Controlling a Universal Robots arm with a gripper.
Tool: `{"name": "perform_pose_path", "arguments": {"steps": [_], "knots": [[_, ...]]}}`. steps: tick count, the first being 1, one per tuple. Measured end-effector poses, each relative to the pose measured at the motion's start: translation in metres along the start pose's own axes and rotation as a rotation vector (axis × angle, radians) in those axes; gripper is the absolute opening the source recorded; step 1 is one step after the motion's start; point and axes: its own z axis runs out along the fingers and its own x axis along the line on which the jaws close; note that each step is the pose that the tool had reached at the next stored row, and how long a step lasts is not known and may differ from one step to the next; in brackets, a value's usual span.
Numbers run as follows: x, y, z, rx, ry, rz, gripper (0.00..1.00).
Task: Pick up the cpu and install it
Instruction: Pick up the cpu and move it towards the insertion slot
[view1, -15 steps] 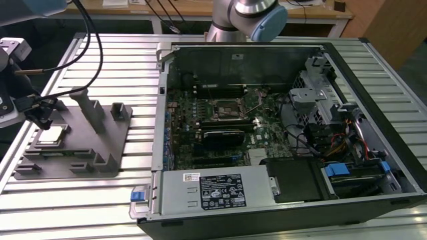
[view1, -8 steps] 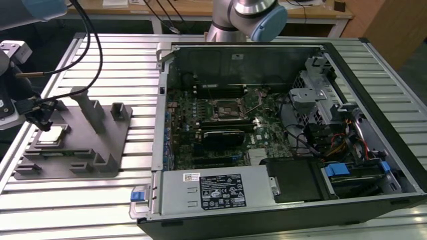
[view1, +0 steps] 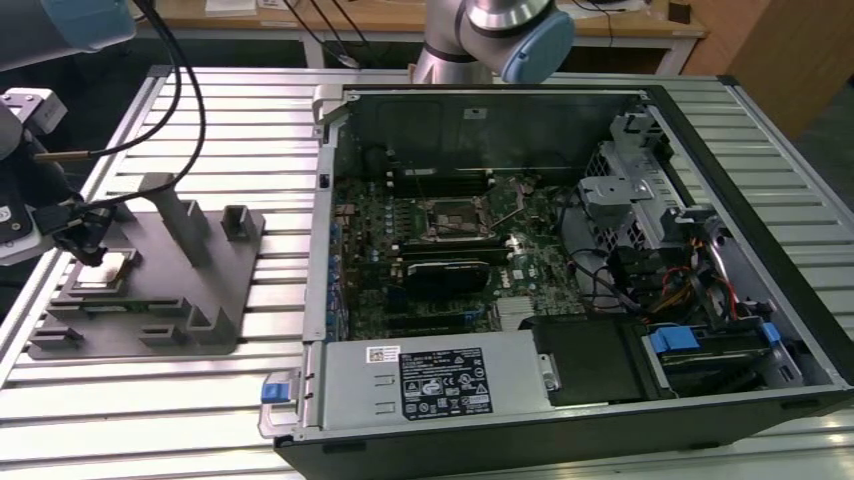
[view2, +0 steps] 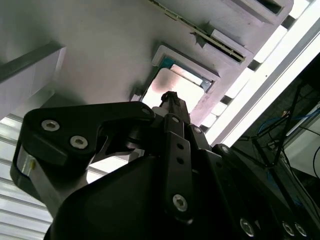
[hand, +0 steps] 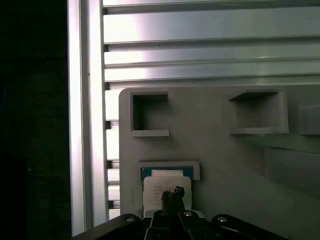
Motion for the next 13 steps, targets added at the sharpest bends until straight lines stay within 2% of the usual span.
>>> {"name": "perform_pose_path", "arguments": {"steps": [13], "knots": [[0.0037,-0.0008,0.0093,-0.0001,0.0,0.0,0.11]]}}
